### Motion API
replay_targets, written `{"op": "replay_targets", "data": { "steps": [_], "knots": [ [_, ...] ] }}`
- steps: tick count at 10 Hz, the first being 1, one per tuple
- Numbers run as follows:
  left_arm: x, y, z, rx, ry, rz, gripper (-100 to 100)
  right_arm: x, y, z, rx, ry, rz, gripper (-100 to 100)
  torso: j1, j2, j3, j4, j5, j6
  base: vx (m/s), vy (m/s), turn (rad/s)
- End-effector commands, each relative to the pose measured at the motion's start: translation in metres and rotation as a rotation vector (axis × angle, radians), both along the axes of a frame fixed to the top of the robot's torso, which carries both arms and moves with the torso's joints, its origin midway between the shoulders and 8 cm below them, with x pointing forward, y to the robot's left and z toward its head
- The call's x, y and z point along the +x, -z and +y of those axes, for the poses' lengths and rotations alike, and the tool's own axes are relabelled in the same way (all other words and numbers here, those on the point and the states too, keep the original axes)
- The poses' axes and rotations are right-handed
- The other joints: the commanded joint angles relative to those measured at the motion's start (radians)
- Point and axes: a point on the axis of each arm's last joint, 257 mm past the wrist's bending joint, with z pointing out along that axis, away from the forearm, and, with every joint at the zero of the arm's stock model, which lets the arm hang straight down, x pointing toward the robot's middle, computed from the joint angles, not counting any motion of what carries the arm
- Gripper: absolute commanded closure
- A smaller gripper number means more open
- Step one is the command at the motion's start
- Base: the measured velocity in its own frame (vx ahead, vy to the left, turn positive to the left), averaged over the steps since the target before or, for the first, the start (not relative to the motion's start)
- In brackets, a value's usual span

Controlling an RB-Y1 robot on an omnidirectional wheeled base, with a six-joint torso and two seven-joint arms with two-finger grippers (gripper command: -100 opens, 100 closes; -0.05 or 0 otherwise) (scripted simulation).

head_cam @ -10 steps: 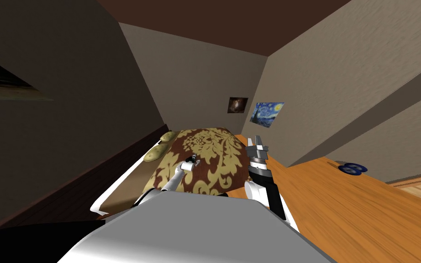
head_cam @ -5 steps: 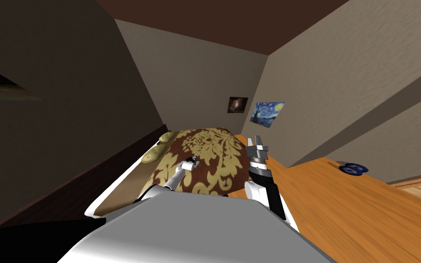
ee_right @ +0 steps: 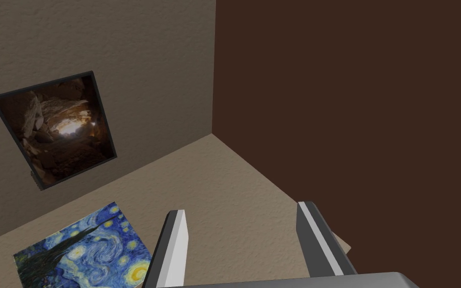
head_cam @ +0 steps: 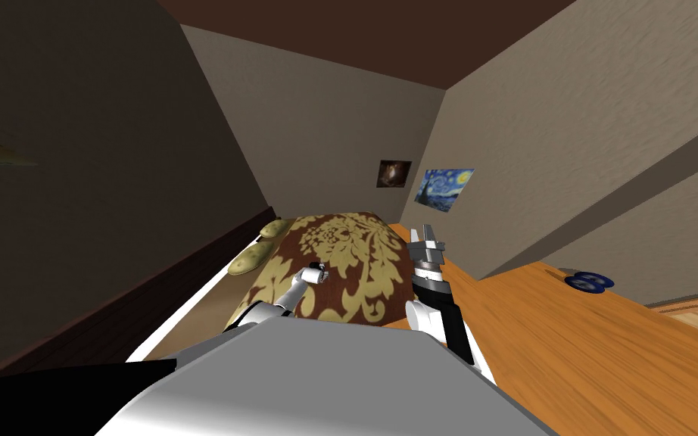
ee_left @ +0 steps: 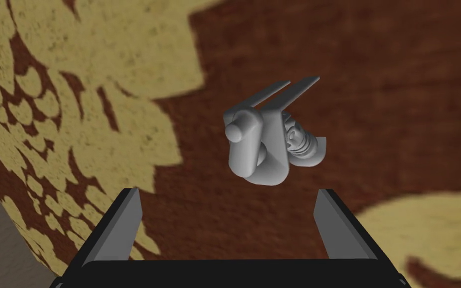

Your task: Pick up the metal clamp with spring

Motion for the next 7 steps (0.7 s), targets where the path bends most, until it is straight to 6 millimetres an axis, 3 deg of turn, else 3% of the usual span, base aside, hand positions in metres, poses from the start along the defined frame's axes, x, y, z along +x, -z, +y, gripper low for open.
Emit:
{"op": "replay_targets", "data": {
  "steps": [1,7],
  "knots": [
    [-0.007,0.007,0.001,0.002,-0.003,0.043,-100,0.000,0.000,0.000,0.000,0.000,0.000,0,0.000,0.000,0.000,0.000,0.000,0.000,0.040,-0.004,-0.011],
    [-0.043,0.031,0.013,0.017,-0.022,0.198,-100,0.000,0.000,0.000,0.000,0.000,0.000,0,0.000,-0.002,-0.001,0.000,0.000,0.000,0.069,-0.011,-0.009]
  ]
}}
